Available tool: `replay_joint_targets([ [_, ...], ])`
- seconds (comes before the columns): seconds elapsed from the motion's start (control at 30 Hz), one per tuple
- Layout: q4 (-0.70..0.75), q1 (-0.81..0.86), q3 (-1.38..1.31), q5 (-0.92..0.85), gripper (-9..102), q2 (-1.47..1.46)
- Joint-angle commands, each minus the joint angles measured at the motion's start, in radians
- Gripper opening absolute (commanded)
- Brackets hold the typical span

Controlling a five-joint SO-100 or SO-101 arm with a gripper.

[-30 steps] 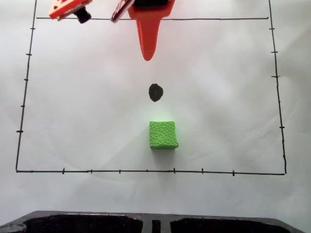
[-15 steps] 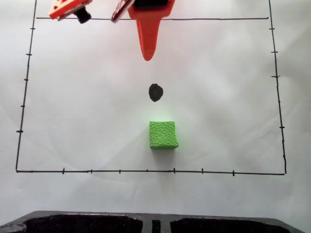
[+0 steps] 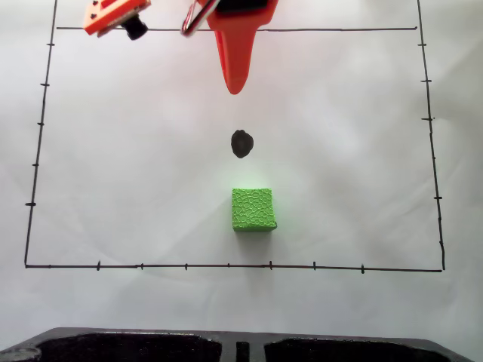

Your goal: Grasp the colored block, Place it on the black dot, and then return the arm to the default position.

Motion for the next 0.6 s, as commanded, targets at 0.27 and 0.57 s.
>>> replay_joint_targets([
  [0.27, -0.025, 0.018, -0.107, 0.000, 0, -0.126],
  [0.57, -0.023, 0.040, -0.434, 0.170, 0, -0.551],
])
